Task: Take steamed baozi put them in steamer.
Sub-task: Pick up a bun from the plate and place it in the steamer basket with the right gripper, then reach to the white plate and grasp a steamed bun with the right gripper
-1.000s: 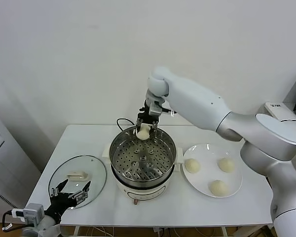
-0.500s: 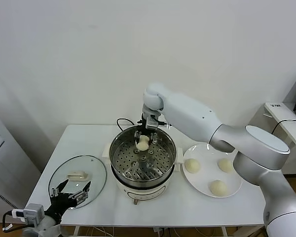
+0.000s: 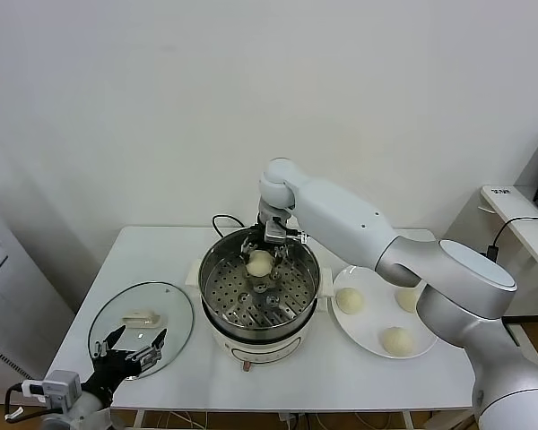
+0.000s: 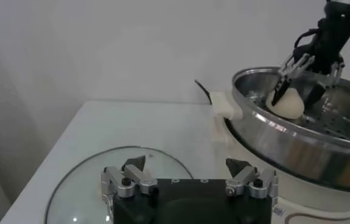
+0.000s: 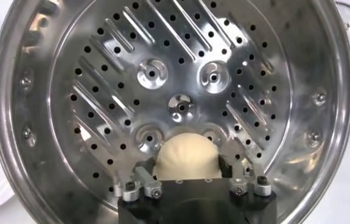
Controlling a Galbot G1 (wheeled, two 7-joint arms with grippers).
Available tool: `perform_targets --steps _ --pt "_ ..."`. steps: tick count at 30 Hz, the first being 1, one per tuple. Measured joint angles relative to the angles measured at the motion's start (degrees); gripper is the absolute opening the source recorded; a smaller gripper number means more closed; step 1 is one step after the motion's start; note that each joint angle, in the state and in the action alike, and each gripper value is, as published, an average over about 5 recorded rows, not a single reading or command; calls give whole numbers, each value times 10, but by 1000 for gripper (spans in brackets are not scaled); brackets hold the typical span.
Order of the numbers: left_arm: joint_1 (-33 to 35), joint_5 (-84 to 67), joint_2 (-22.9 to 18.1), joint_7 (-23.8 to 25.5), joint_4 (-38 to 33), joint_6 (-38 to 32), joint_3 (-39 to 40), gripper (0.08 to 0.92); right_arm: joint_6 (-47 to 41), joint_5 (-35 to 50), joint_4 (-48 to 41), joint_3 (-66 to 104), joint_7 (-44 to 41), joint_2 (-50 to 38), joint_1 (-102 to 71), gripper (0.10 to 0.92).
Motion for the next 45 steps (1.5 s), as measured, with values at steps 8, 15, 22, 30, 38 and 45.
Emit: perform_targets --steps 8,15,22,30,38,45 --pt "9 0 -1 0 -6 -1 -7 823 0 100 0 -43 -9 -41 65 823" --pt "13 1 1 1 -7 -2 -8 823 -1 209 4 -113 -19 -108 129 823" --pt "13 1 0 1 -8 -2 -8 823 -76 295 20 -186 -27 -177 161 823" --pt "13 1 -3 1 -8 -2 -7 823 -247 350 38 -242 -17 -240 164 823" --pt "12 2 -6 1 -9 -2 -8 823 -350 373 40 -263 7 -266 139 823" --pt "12 3 -7 1 -9 -2 -8 823 -398 380 31 -263 33 -271 104 823"
